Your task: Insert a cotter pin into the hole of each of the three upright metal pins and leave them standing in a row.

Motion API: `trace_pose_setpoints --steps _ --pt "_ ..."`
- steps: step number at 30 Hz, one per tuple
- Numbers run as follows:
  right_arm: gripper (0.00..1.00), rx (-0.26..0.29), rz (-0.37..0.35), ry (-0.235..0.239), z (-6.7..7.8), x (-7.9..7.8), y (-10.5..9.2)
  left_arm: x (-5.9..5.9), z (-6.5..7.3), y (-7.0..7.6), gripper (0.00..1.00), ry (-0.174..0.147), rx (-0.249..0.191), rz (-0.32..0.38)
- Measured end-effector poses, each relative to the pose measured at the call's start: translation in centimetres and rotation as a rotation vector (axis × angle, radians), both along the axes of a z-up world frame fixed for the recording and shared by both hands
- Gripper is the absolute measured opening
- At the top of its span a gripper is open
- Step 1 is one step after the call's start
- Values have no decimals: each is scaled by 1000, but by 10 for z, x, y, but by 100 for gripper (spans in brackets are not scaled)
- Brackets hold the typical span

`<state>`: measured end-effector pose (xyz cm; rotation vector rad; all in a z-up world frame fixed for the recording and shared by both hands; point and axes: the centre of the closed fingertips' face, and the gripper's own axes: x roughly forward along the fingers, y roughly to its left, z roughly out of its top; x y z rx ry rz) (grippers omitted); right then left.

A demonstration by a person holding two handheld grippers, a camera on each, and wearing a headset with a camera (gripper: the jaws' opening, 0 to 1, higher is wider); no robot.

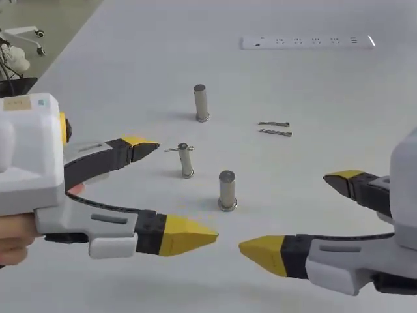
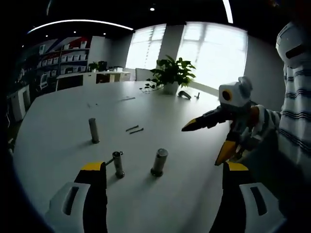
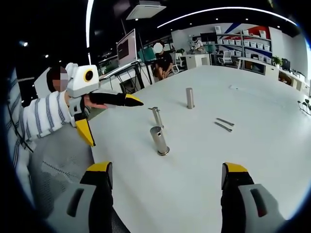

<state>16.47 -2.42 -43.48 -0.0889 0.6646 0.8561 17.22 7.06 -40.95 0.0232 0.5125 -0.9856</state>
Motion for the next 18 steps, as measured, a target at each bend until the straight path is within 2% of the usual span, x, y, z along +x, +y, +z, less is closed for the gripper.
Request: trace_pose_setpoints --steps 5,7,12,18 --pt "91 -14 0 -9 1 4 -4 -3 -7 2 99 24 6 9" --pt "90 -28 1 3 1 7 -8 -4 -9 4 99 28 8 16" --pt "86 -50 3 2 5 19 -19 -5 -9 8 99 29 7 45" --pt "80 -124 66 -42 13 39 -32 -10 -12 11 99 35 17 60"
